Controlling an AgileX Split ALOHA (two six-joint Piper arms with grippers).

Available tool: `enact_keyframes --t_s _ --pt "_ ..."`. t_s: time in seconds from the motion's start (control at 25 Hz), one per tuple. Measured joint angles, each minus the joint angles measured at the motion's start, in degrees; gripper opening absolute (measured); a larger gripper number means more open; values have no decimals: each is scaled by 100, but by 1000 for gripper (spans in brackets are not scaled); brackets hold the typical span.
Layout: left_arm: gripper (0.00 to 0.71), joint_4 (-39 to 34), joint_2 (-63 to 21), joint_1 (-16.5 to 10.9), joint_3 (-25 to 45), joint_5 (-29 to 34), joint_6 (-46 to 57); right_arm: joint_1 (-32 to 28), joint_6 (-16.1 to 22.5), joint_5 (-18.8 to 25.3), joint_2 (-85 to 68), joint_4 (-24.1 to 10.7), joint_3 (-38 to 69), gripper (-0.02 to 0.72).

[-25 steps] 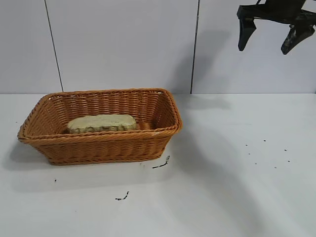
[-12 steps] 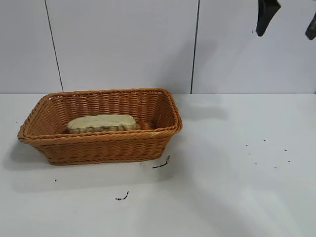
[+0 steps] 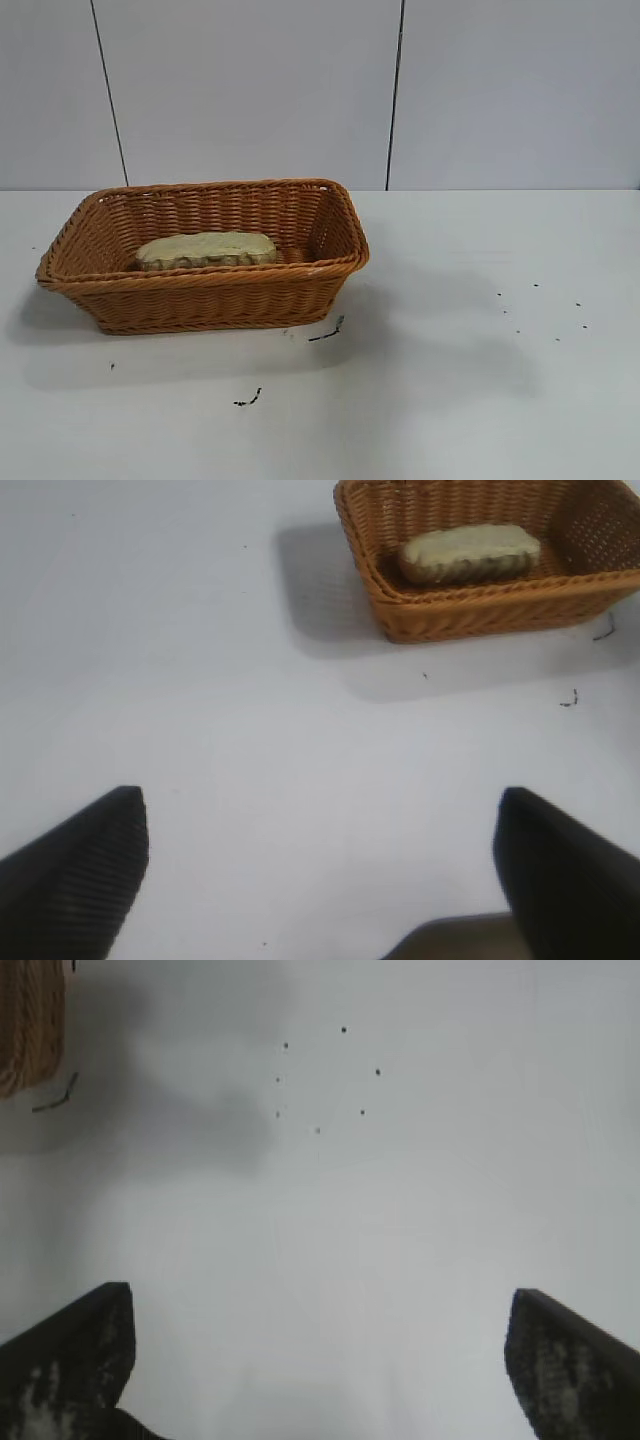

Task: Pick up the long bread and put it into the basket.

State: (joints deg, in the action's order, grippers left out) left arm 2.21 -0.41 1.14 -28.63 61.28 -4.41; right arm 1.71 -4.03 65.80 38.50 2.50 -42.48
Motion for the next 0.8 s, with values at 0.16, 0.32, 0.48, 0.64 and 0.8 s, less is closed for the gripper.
enact_keyframes --t_s 0.16,0.32,0.48,0.64,0.8 --pt "692 0 0 0 0 0 0 0 -31 -265 -1530 -51 1048 690" --pt "692 0 0 0 0 0 0 0 77 -791 -2843 -88 1261 690" --pt "692 0 0 0 0 0 0 0 196 -777 -3680 -180 1387 690" --pt "692 0 0 0 0 0 0 0 230 -777 -3875 -182 1387 690" --pt "692 0 0 0 0 0 0 0 230 -777 -3879 -176 1391 690"
